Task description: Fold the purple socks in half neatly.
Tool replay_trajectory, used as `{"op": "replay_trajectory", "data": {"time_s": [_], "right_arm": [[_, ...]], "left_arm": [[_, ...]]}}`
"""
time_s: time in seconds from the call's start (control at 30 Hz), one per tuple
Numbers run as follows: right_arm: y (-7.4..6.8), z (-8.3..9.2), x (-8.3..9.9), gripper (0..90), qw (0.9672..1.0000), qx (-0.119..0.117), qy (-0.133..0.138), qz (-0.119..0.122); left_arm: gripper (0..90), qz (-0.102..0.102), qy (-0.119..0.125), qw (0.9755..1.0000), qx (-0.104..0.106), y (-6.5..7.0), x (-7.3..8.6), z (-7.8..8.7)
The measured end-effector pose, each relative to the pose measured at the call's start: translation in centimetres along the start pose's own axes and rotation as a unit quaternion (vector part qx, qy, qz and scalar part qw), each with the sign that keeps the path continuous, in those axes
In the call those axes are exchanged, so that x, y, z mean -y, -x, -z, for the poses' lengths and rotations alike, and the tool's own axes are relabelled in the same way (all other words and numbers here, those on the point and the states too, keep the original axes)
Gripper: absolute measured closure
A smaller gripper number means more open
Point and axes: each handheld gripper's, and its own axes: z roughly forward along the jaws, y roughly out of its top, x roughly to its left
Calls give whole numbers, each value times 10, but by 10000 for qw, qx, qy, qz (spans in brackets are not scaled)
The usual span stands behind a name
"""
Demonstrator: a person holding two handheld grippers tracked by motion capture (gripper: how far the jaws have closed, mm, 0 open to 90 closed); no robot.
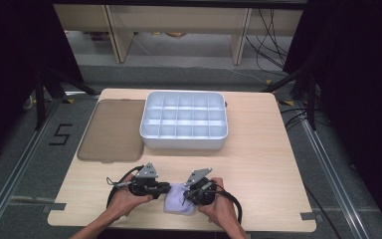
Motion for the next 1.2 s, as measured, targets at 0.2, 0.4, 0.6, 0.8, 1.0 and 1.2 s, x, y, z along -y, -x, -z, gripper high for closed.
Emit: {"op": "replay_trajectory", "data": {"time_s": [0.2, 0.4, 0.6, 0.8, 1.0, 1.2], "right_arm": [[1, -1, 0, 898, 9999, -94, 5, 59], [-1, 0, 0, 895, 10000, -4, 6, 40], [-4, 4, -1, 891, 9999, -25, 133, -25], [-14, 9, -5, 891, 9993, -143, 306, 167], [-20, 4, -2, 892, 9995, -235, 85, 205], [-20, -1, 0, 892, 9995, -257, 35, 173]], "left_arm": [[767, -538, -301, 9981, 29, 24, 11, -3], [774, -606, -327, 9976, -63, 25, 9, -4], [785, -473, -313, 9983, -89, 27, 10, -4], [800, -592, -349, 9976, -108, 23, 9, -4], [835, -592, -266, 9978, -132, 24, 8, -3], [864, -361, -133, 9992, -44, 24, 7, 5]]}}
